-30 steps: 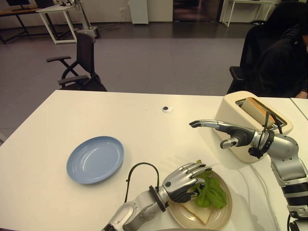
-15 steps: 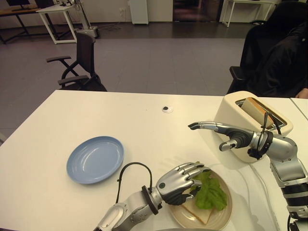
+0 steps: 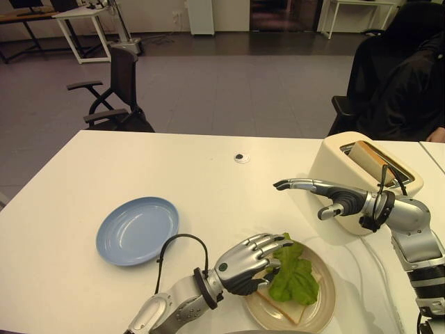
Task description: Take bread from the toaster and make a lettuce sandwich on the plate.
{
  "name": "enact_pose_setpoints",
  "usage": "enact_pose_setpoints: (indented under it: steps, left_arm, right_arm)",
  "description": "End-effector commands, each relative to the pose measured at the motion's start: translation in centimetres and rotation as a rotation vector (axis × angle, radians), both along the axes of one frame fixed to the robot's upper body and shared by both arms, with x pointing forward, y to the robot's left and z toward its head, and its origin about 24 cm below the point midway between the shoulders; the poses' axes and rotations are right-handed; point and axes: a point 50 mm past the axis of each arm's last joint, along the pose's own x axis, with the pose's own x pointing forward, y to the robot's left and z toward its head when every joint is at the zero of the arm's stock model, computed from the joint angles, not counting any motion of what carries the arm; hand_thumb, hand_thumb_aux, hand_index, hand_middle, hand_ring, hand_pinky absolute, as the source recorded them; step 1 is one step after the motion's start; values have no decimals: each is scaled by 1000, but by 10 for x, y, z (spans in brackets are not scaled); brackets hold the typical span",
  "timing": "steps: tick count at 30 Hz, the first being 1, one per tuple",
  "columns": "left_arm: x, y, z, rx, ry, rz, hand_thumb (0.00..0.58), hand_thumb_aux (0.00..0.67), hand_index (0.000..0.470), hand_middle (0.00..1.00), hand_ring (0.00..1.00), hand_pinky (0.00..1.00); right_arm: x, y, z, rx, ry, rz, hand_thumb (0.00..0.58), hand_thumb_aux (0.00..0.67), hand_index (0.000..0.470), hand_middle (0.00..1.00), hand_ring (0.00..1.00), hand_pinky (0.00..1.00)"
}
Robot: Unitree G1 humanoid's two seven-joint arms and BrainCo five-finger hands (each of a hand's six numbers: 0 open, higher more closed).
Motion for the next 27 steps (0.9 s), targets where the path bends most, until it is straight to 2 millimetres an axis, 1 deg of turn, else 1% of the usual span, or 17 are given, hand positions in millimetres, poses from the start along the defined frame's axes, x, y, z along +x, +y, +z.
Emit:
enact_pose_setpoints:
  steps: [1, 2, 3, 6, 9, 11, 13, 15, 17, 19, 21, 25, 26, 27]
  left_arm:
    - [-4, 3, 0, 7, 13, -12, 152, 95, 66, 0, 0, 0]
    - [-4, 4, 2, 5, 13, -13, 62, 37, 26, 0, 0, 0]
    - [-5, 6, 3, 3, 10, -14, 0, 0, 0, 0, 0, 0]
    - [-3, 16, 8, 12, -6, -6, 0, 0, 0, 0, 0, 0]
    - [-1, 26, 12, 24, -10, 6, 0, 0, 0, 0, 0, 0]
    - [-1, 27, 14, -7, -5, 6, 0, 0, 0, 0, 0, 0]
    - [1, 27, 17, -57, 3, 15, 0, 0, 0, 0, 0, 0]
    - [5, 28, 21, -127, 17, 37, 0, 0, 0, 0, 0, 0]
    - [13, 31, 27, -242, 33, 83, 0, 0, 0, 0, 0, 0]
    - [21, 36, 33, -362, 53, 133, 0, 0, 0, 0, 0, 0]
    - [27, 42, 35, -441, 79, 170, 0, 0, 0, 0, 0, 0]
    - [35, 54, 32, -489, 112, 214, 0, 0, 0, 0, 0, 0]
    - [35, 55, 32, -492, 113, 217, 0, 0, 0, 0, 0, 0]
    - [36, 56, 32, -494, 114, 219, 0, 0, 0, 0, 0, 0]
  right_arm:
    - [1, -5, 2, -10, -6, -10, 0, 0, 0, 0, 0, 0]
    - [1, -7, 3, -6, -13, -19, 0, 0, 0, 0, 0, 0]
    - [1, -9, 5, -1, -23, -31, 0, 0, 0, 0, 0, 0]
    - [2, -19, 16, 24, -110, -108, 0, 0, 0, 0, 0, 0]
    - [3, -34, 36, 37, -279, -254, 0, 0, 0, 0, 0, 0]
    - [-3, -49, 51, 20, -408, -375, 0, 0, 0, 0, 0, 0]
    - [-5, -64, 56, -18, -474, -482, 0, 0, 0, 0, 0, 0]
    - [-1, -83, 51, -84, -484, -588, 0, 0, 0, 0, 0, 0]
    - [2, -108, 43, -165, -491, -728, 0, 0, 0, 0, 0, 0]
    - [0, -128, 37, -212, -501, -844, 0, 0, 0, 0, 0, 0]
    - [-2, -135, 31, -228, -506, -889, 0, 0, 0, 0, 0, 0]
    - [-2, -133, 17, -227, -454, -899, 0, 0, 0, 0, 0, 0]
    - [-1, -131, 14, -225, -433, -890, 40, 24, 17, 0, 0, 0]
    - [-1, -129, 11, -220, -410, -878, 427, 326, 229, 0, 0, 0]
